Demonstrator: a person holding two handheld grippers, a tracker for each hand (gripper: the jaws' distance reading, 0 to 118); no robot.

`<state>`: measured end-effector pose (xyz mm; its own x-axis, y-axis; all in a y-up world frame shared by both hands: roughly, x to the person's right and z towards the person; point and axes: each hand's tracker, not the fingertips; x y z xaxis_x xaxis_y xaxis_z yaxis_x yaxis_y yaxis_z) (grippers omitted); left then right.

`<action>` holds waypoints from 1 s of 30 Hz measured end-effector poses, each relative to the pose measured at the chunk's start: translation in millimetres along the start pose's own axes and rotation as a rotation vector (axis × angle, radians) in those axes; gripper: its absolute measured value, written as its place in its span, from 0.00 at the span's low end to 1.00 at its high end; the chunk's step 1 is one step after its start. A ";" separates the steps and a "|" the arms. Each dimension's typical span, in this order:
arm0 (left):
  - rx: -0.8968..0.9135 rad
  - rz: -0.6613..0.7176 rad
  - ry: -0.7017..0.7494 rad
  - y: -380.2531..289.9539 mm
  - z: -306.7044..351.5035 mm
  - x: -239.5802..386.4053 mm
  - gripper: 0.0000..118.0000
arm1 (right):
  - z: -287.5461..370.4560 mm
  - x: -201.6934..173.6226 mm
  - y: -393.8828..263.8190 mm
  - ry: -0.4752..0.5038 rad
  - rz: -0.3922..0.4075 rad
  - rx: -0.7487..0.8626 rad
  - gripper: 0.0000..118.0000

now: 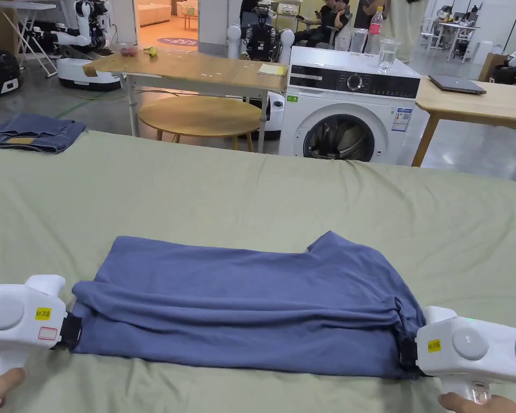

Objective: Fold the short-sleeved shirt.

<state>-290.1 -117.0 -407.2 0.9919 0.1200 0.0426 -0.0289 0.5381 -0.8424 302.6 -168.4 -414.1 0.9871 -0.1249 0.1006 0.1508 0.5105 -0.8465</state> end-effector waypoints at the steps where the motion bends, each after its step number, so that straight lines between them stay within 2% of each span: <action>1: -0.003 0.014 -0.010 0.4 0.0 -2.3 0.00 | 2.0 -2.3 -0.9 -0.046 0.027 0.007 0.02; 2: -0.005 0.026 -0.012 0.7 0.3 -3.4 0.00 | 4.2 -3.6 -1.0 -0.045 0.041 0.016 0.01; 6: 0.030 0.011 -0.009 1.3 11.9 -2.8 0.00 | 23.7 -2.0 -2.2 -0.032 0.002 0.076 0.00; 16: 0.096 -0.022 -0.036 3.4 59.9 -2.7 0.00 | 101.8 -10.2 -16.4 -0.053 0.078 0.158 0.00; 20: 0.101 -0.018 -0.027 -20.2 77.5 -8.9 0.00 | 121.3 -14.0 -47.7 -0.112 0.136 0.129 0.00; 24: 0.084 0.003 -0.035 -56.1 87.7 -15.0 0.00 | 123.2 -11.4 -86.7 -0.102 0.144 0.075 0.00; 27: 0.054 -0.003 -0.029 -85.4 86.9 -17.9 0.00 | 113.1 -9.2 -118.5 -0.147 0.167 0.009 0.00; 30: 0.017 0.025 -0.027 -107.5 74.3 -24.0 0.00 | 95.5 -1.7 -138.2 -0.133 0.130 -0.011 0.00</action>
<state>-320.1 -115.7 -277.8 0.9871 0.1559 0.0369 -0.0554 0.5485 -0.8343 285.3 -157.5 -247.4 0.9968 0.0556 0.0577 0.0217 0.5053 -0.8627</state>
